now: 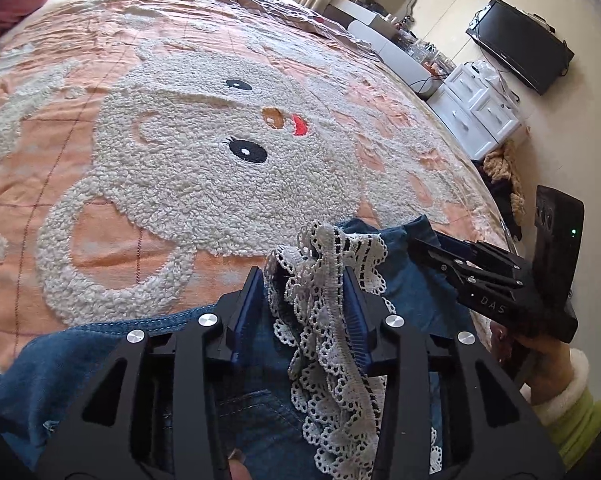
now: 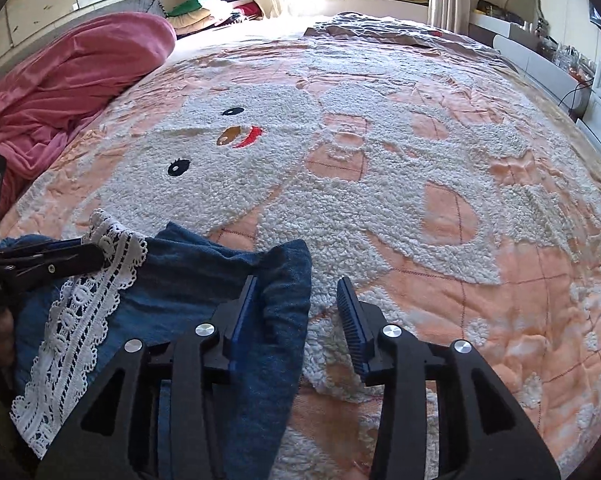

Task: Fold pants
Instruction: 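Fold the lace-trimmed skirt over the denim and open both tools, then grasp the lace trim with the left tool, straighten it, and release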

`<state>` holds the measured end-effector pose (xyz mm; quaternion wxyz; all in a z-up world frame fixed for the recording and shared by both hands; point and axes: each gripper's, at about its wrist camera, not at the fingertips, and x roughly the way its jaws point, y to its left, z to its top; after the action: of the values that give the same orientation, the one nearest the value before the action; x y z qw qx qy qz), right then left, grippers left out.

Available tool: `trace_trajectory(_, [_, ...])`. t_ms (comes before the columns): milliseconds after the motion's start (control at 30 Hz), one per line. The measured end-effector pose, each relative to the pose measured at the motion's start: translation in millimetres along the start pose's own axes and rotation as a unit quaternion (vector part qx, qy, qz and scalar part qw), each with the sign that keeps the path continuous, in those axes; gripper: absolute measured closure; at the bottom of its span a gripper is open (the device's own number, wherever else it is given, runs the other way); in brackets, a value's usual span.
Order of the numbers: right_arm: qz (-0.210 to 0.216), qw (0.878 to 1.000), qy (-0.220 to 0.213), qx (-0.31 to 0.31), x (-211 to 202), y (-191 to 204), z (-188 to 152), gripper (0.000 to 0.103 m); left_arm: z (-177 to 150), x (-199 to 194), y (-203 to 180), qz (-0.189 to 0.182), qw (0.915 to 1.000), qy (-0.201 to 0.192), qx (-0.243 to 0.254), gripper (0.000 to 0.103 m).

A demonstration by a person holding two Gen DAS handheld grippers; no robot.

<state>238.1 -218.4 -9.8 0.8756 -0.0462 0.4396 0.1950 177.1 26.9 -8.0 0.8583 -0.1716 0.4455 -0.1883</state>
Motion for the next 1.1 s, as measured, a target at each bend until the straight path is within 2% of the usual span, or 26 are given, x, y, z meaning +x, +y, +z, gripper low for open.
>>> trace_trajectory(67, [0.014, 1.0, -0.01, 0.011, -8.2, -3.9, 0.2, 0.062, 0.6, -5.1, -1.8, 0.006, 1.0, -0.006, 0.002, 0.064])
trace_trajectory(133, [0.018, 0.999, -0.022, 0.014, -20.7, -5.8, 1.0, 0.054, 0.4, -15.0, -4.5, 0.016, 0.9997, -0.015, 0.006, 0.062])
trace_trajectory(267, [0.038, 0.998, -0.038, 0.022, -37.6, -11.7, -1.5, 0.046, -3.3, -40.3, -11.2, 0.031, 0.9983, -0.047, 0.009, 0.057])
trace_trajectory(367, [0.057, 0.997, -0.049, 0.017, -49.5, -10.8, -6.3, 0.037, -13.3, -56.2, -13.9, 0.038, 0.9977, -0.057, 0.0, 0.052])
trace_trajectory(467, [0.059, 0.997, -0.054, 0.006, -62.0, -2.9, -9.0, 0.033, -26.1, -70.5, -20.8, 0.046, 0.9968, -0.065, -0.002, 0.048])
trace_trajectory(567, [0.065, 0.995, -0.072, 0.005, -78.4, 3.6, -15.4, 0.025, -40.3, -80.8, -28.0, 0.041, 0.997, -0.065, -0.005, 0.046])
trace_trajectory(833, [0.076, 0.994, -0.072, 0.022, -107.5, 11.0, -60.9, 0.023, -72.0, -102.4, -39.3, 0.042, 0.9973, -0.058, -0.017, 0.041])
trace_trajectory(1100, [0.082, 0.994, -0.065, 0.022, -126.3, 18.8, -87.2, 0.018, -104.8, -109.0, -53.0, 0.041, 0.9979, -0.045, -0.023, 0.041])
